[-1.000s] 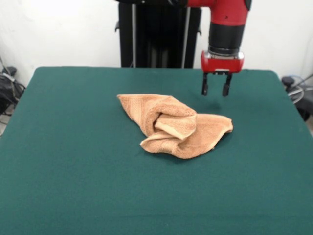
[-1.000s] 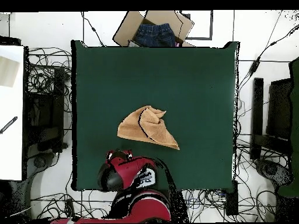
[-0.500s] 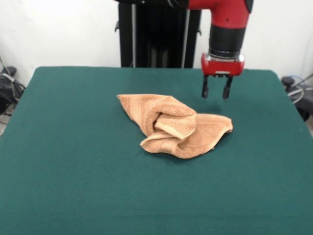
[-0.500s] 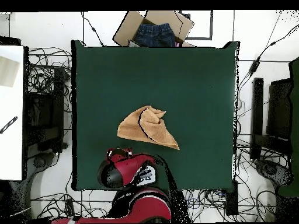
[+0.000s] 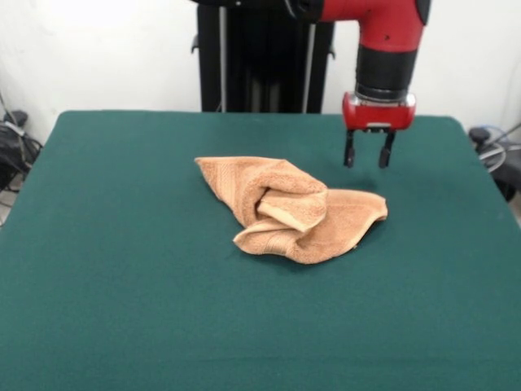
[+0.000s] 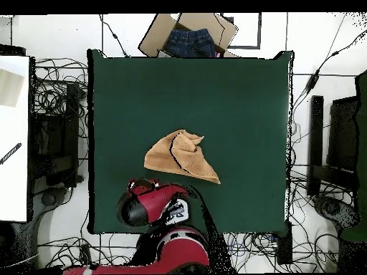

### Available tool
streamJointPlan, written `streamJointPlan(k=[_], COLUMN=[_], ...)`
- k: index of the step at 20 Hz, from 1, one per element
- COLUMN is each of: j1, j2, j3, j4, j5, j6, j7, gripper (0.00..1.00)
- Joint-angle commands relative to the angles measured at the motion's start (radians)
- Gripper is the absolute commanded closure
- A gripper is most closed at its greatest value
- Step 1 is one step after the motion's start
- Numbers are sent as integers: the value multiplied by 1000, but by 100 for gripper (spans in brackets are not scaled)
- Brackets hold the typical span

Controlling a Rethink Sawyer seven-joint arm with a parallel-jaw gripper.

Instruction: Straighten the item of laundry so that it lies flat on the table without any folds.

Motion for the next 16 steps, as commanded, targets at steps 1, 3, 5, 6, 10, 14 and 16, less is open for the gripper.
streamJointPlan(k=[1, 3, 5, 6, 10, 14, 16], j1=[-22, -21, -26, -26, -33, -41, -39], j2=[57, 65, 77, 80, 84, 101, 107], j3=[101, 100, 105, 106, 113, 120, 118], j4=[-132, -149, -166, -172, -189, -213, -224], j5=[44, 44, 43, 41, 38, 31, 28], j6=[120, 127, 135, 135, 155, 165, 165], j7=[64, 61, 56, 56, 49, 41, 42], gripper=[0, 0, 0, 0, 0, 0, 0])
